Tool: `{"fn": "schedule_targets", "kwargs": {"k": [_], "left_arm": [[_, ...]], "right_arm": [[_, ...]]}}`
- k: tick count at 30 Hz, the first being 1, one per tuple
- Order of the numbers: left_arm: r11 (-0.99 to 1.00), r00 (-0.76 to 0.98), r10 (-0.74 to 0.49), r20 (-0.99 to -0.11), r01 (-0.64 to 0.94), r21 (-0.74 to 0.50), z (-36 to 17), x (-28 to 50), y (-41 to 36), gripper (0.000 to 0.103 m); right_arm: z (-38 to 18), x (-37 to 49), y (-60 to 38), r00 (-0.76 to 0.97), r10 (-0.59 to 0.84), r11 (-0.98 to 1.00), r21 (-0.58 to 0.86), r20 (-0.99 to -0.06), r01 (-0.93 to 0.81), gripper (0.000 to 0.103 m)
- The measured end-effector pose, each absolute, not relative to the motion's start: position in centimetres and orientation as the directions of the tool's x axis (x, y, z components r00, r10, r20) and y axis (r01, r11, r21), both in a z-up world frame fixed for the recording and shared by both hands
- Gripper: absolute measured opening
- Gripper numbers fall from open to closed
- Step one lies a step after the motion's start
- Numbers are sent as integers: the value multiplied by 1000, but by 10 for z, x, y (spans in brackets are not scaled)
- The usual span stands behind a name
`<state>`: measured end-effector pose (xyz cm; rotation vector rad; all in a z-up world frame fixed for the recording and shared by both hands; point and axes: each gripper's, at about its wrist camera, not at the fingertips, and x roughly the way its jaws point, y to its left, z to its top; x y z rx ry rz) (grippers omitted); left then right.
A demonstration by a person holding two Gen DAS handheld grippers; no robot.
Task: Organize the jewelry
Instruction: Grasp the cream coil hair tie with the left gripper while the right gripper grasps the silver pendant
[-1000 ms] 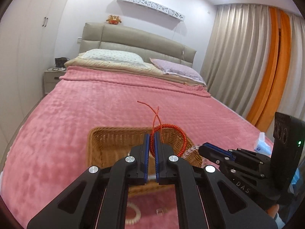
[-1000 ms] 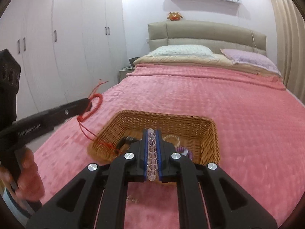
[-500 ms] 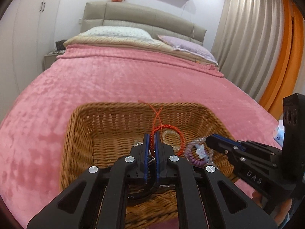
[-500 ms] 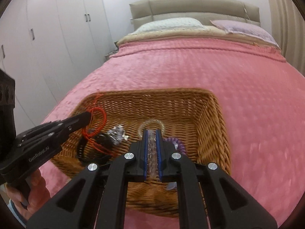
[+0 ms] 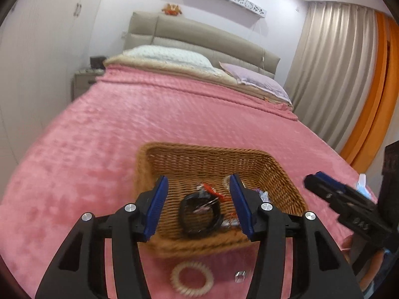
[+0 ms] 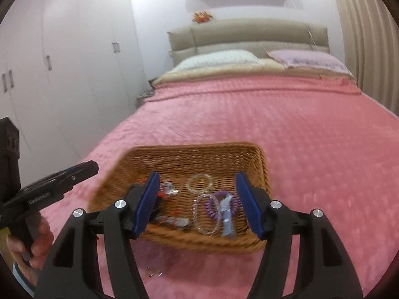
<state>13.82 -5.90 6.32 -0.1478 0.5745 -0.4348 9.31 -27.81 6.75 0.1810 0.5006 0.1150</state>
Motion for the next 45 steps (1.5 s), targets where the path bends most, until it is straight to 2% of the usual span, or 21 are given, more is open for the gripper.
{"fn": "schedule_targets", "kwargs": {"k": [6, 10, 13, 15, 20, 22, 25, 28, 32, 34, 36, 39, 42, 45], "left_arm": [[911, 774, -411, -481, 335, -240, 76, 95, -28, 50], [926, 769, -378, -516, 312, -213, 65, 73, -21, 51], [910, 731, -415, -541, 331, -251, 54, 62, -14, 51], [917, 733, -399, -551, 323, -235, 48, 58, -11, 51], [924, 700, -383, -603, 290, -250, 24, 69, -7, 52], [924, 672, -383, -633, 282, -260, 11, 78, -9, 60], [929, 647, -368, -668, 289, -231, -4, 84, -19, 60], [920, 606, -382, -698, 325, -221, -15, 98, -36, 60], [916, 566, -391, -726, 321, -242, -27, 116, -46, 54], [913, 550, -394, -736, 327, -244, -33, 119, -48, 47], [910, 534, -398, -746, 332, -248, -39, 120, -49, 46], [918, 535, -368, -760, 338, -206, -44, 119, -56, 46], [924, 553, -340, -760, 345, -163, -45, 115, -61, 36], [924, 558, -336, -759, 353, -149, -43, 112, -65, 34]], "right_arm": [[78, 45, -253, 866, 192, 977, 173, -462, -124, 60], [65, 28, -238, 842, 196, 979, 146, -502, -140, 60], [47, 26, -229, 810, 213, 977, 138, -546, -163, 60], [34, 30, -224, 792, 208, 978, 138, -574, -157, 60], [4, 43, -218, 738, 237, 971, 172, -632, -165, 60], [-8, 47, -214, 722, 230, 973, 169, -653, -157, 60], [-21, 55, -215, 695, 232, 972, 183, -681, -145, 54], [-26, 58, -212, 682, 234, 972, 176, -693, -155, 54], [-33, 60, -205, 661, 224, 974, 150, -716, -168, 53], [-35, 61, -207, 651, 233, 972, 161, -722, -170, 44], [-38, 64, -211, 644, 234, 972, 175, -728, -156, 36], [-39, 69, -217, 643, 234, 971, 201, -729, -127, 33], [-38, 74, -220, 641, 237, 970, 216, -730, -112, 32], [-38, 78, -217, 639, 230, 972, 205, -734, -115, 28]]}}
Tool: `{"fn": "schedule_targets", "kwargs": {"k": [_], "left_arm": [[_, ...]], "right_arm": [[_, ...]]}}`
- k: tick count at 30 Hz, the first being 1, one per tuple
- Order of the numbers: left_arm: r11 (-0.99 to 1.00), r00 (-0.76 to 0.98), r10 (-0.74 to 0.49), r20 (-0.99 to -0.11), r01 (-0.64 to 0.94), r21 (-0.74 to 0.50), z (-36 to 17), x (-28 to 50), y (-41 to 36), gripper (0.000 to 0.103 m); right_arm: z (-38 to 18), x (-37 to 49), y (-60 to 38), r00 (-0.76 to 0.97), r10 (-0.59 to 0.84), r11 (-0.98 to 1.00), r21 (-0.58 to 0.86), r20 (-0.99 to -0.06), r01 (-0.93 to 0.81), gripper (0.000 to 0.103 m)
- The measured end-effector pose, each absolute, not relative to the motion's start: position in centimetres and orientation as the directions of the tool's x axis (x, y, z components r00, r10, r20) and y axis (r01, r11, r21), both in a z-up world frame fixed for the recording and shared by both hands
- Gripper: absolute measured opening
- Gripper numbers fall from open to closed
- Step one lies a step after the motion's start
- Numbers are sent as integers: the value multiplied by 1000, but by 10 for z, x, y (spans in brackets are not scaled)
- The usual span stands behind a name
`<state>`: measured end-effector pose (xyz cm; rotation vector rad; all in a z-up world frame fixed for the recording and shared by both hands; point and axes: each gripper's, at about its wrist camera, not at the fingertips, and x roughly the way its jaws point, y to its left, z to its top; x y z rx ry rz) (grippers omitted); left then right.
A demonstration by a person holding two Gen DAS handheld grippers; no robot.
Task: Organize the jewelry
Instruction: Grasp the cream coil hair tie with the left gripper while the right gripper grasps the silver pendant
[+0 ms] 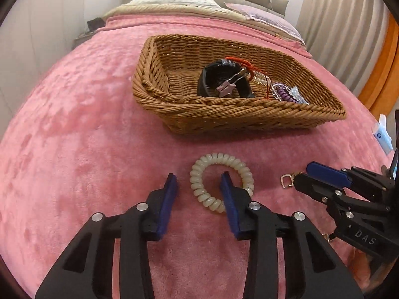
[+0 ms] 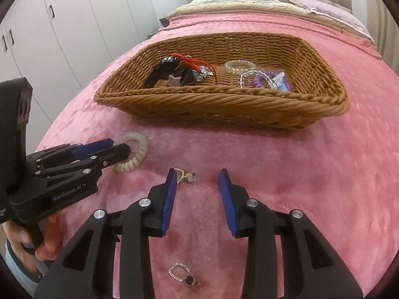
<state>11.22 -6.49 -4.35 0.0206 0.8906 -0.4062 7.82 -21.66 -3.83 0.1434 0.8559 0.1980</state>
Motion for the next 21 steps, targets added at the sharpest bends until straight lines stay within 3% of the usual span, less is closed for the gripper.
{"fn": "schedule_targets", "kwargs": {"k": [3, 7, 21], "left_arm": [[922, 557, -339, -758, 357, -149, -43, 111, -67, 29], [922, 566, -337, -752, 361, -141, -42, 110, -68, 10], [901, 631, -407, -661, 397, -176, -22, 85, -58, 9]], "right_arm": [[-38, 82, -210, 641, 218, 976, 181, -736, -124, 19], [-40, 86, -202, 633, 207, 978, 156, -746, -136, 8], [-17, 56, -213, 710, 262, 964, 204, -653, -169, 8]]}}
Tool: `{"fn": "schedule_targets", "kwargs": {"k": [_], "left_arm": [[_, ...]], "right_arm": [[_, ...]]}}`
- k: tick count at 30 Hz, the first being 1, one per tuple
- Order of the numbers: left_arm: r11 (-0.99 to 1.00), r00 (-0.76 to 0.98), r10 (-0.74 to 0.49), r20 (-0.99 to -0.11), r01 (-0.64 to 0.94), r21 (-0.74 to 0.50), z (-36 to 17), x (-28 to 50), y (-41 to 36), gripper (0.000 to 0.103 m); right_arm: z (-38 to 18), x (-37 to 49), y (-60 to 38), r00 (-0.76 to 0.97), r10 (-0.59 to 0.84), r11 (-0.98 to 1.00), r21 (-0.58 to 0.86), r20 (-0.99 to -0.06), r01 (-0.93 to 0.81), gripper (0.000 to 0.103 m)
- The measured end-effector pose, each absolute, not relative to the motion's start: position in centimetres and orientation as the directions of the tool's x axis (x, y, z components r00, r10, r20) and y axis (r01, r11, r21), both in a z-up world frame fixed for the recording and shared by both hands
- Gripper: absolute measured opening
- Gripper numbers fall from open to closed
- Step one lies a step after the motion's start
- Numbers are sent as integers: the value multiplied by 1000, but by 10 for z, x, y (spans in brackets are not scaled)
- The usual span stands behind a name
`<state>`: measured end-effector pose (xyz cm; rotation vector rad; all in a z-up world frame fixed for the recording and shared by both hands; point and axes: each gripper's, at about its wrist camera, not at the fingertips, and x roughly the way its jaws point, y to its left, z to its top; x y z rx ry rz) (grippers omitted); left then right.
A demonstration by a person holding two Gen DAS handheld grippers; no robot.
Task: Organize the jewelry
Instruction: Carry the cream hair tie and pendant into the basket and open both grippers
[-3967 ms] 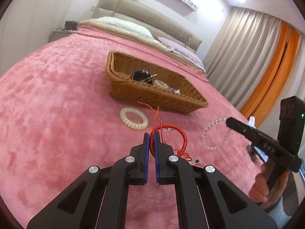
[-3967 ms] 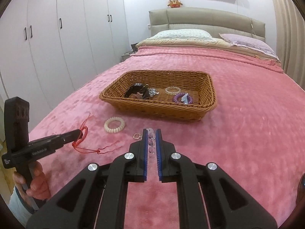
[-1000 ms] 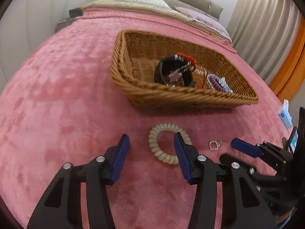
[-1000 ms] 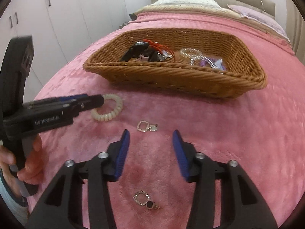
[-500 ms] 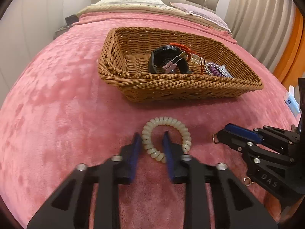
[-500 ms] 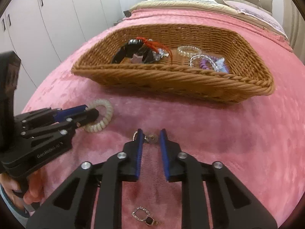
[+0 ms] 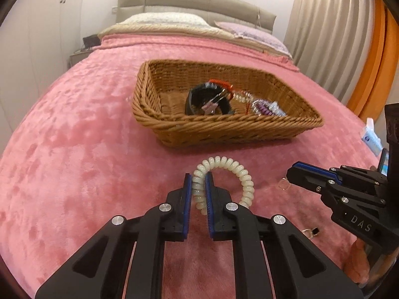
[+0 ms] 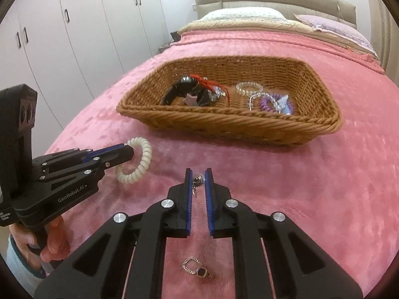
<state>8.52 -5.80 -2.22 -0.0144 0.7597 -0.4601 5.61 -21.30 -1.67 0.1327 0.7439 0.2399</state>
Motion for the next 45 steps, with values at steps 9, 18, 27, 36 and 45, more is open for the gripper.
{"fn": "schedule_targets", "kwargs": {"k": [9, 18, 27, 36, 45], "left_arm": [[892, 692, -441, -572, 411, -190, 32, 85, -54, 9], [909, 752, -413, -513, 377, -178, 76, 136, -70, 9], [941, 729, -328, -601, 312, -134, 49, 207, -91, 9], [944, 708, -299, -639, 317, -91, 19, 225, -100, 9], [932, 716, -352, -603, 326, -157, 26, 218, -85, 35]], "right_arm": [[39, 46, -230, 786, 259, 962, 222, -561, -159, 8], [91, 91, -255, 852, 215, 969, 212, -478, -126, 8], [58, 165, -286, 817, 151, 968, 251, -557, -7, 8], [11, 193, -293, 763, 137, 970, 243, -631, 27, 8], [10, 189, -295, 763, 140, 967, 252, -631, 30, 10]]}}
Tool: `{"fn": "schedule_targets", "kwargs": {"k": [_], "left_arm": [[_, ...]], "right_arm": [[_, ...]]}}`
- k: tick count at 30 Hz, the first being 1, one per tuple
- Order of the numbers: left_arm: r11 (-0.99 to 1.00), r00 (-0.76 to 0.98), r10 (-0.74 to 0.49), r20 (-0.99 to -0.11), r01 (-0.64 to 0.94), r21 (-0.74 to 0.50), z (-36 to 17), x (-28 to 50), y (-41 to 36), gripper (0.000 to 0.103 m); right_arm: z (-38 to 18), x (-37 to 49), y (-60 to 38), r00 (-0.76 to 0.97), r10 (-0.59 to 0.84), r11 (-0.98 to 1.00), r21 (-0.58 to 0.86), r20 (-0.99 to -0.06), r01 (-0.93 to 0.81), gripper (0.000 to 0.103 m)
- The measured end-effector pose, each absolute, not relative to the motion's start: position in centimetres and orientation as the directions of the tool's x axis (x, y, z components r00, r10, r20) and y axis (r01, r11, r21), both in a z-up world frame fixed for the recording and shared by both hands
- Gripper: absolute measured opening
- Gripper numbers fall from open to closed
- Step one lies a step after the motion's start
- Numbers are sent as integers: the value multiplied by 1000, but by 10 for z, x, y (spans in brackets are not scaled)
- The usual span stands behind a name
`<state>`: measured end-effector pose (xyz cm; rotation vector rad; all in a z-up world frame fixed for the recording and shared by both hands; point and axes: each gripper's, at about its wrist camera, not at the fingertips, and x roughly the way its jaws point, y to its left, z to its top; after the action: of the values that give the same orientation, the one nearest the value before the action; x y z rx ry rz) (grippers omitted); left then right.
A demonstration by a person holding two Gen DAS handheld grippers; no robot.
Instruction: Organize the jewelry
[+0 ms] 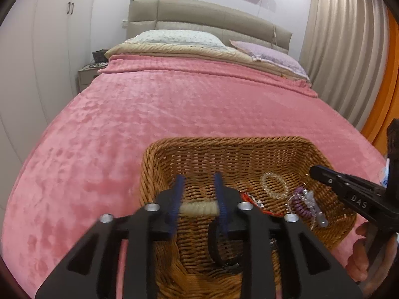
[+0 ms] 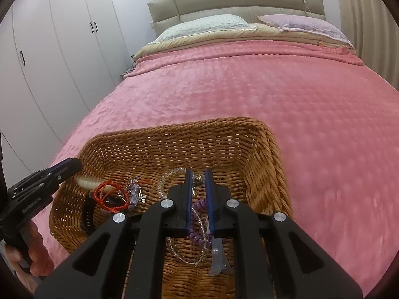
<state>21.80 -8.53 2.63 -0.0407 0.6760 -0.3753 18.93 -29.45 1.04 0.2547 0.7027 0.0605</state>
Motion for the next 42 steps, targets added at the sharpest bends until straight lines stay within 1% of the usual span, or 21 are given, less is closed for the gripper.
{"fn": "schedule_targets", "kwargs": {"k": [1, 3, 5, 6, 8, 11, 13, 15, 16, 17, 18, 19, 21, 24, 26, 28, 29, 31, 35, 39, 42], "left_arm": [[932, 720, -355, -596, 326, -161, 28, 216, -85, 40], [926, 727, -370, -579, 335, -173, 31, 212, -82, 41], [922, 729, -383, -568, 340, -186, 34, 209, -81, 46], [920, 731, -390, -560, 340, -196, 35, 207, -79, 51], [914, 738, -405, -540, 347, -211, 39, 202, -76, 51], [910, 750, -414, -516, 361, -205, 45, 193, -75, 52], [907, 761, -421, -495, 369, -203, 50, 184, -74, 62], [909, 782, -416, -465, 369, -192, 57, 172, -73, 67], [909, 790, -416, -450, 375, -183, 62, 164, -73, 68], [907, 793, -420, -441, 382, -177, 65, 158, -72, 68], [904, 795, -427, -431, 391, -175, 69, 152, -71, 68], [899, 797, -437, -418, 401, -174, 72, 144, -70, 74], [902, 823, -432, -369, 401, -162, 82, 122, -67, 87], [926, 878, -378, -292, 363, -108, 93, 89, -65, 96], [941, 905, -339, -257, 332, -73, 95, 72, -63, 95], [972, 952, -231, -203, 236, -1, 89, 51, -64, 95], [980, 966, -189, -175, 196, 25, 84, 43, -64, 95], [988, 978, -139, -157, 147, 42, 71, 35, -63, 95], [995, 978, -86, -191, 94, 35, 53, 43, -62, 95], [996, 963, -80, -257, 89, 25, 35, 61, -62, 95], [995, 960, -82, -269, 96, 36, 29, 62, -64, 95]], "right_arm": [[10, 188, -295, 763, 147, 966, 258, -629, 27, 11], [10, 187, -296, 763, 148, 966, 257, -629, 25, 17], [10, 187, -297, 764, 152, 965, 263, -627, 23, 24], [10, 185, -298, 767, 154, 964, 266, -623, 22, 25], [13, 183, -298, 776, 142, 967, 255, -615, 26, 28], [19, 176, -297, 795, 130, 971, 240, -593, 20, 29], [24, 170, -295, 806, 128, 972, 236, -578, 16, 29], [31, 161, -293, 822, 124, 972, 233, -556, 11, 30], [34, 156, -293, 830, 122, 973, 231, -544, 9, 37], [39, 147, -291, 846, 112, 974, 226, -521, 10, 51], [44, 138, -291, 863, 98, 976, 219, -496, 15, 56], [49, 128, -290, 878, 87, 978, 208, -470, 15, 60], [57, 108, -286, 901, 57, 984, 177, -430, 22, 60], [65, 77, -279, 929, 7, 990, 134, -371, 46, 74], [67, 58, -272, 947, -23, 993, 99, -320, 58, 85], [64, 34, -262, 970, -66, 996, 44, -236, 78, 88], [61, 25, -257, 975, -89, 995, 21, -202, 95, 92], [52, 14, -246, 980, -111, 994, -26, -164, 108, 93], [36, 19, -239, 976, -100, 995, -35, -193, 95, 93], [22, 25, -236, 968, -102, 994, -65, -229, 90, 93], [17, 33, -243, 960, -71, 997, -28, -272, 66, 93]]}}
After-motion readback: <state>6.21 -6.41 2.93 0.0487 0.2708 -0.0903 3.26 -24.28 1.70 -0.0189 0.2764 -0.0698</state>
